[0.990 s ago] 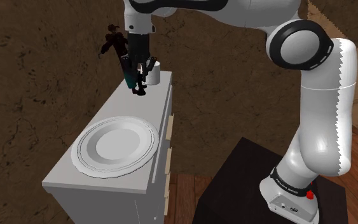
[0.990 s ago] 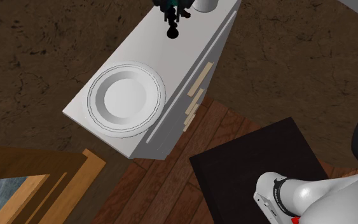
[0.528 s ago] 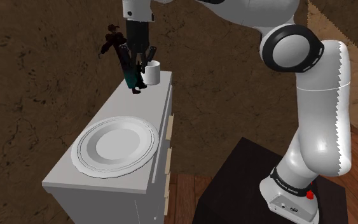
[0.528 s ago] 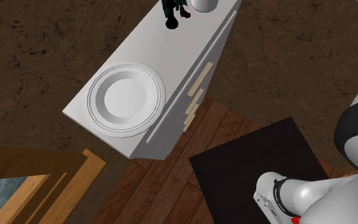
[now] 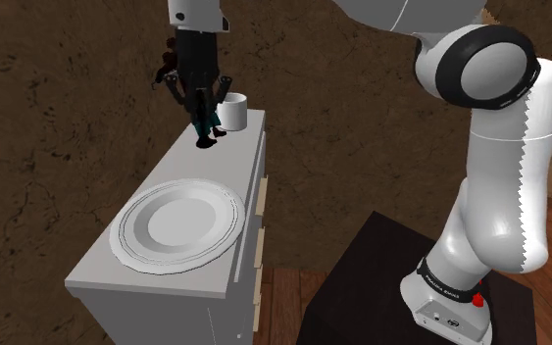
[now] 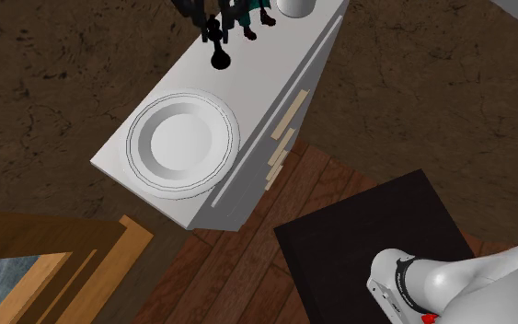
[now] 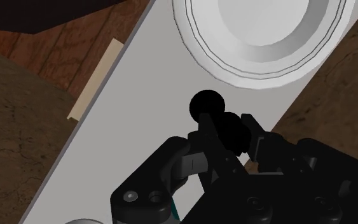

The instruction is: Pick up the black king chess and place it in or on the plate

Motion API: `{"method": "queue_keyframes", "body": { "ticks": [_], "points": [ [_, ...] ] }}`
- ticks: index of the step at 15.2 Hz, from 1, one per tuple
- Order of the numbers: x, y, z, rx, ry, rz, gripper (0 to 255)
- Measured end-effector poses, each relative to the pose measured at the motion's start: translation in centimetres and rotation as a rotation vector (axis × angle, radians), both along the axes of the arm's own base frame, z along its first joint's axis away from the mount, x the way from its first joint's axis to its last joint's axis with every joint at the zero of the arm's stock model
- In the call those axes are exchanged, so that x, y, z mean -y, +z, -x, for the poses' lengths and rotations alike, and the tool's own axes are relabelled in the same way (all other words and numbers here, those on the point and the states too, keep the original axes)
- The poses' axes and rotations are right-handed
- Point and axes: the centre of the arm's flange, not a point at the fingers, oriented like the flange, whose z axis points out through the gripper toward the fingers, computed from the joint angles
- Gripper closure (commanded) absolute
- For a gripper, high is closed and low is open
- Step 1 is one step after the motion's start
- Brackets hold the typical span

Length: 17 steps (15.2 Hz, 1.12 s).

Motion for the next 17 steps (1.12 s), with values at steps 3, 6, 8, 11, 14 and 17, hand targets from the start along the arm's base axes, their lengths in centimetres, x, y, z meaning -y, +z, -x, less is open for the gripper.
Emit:
{"method": "queue_keyframes", "body": {
  "ticks": [3, 6, 8, 11, 14, 17],
  "points": [
    [-3.3, 0.3, 2.1, 0.000, 0.000, 0.000, 255],
    [-6.9, 0.5, 4.0, 0.000, 0.000, 0.000, 255],
    [-9.1, 0.6, 5.8, 0.000, 0.000, 0.000, 255],
    [-12.1, 0.8, 8.2, 0.000, 0.000, 0.000, 255],
    [-13.0, 0.0, 8.7, 0.000, -0.001, 0.000, 255],
    [-13.2, -1.5, 8.7, 0.000, -0.001, 0.000, 255]
  ]
}}
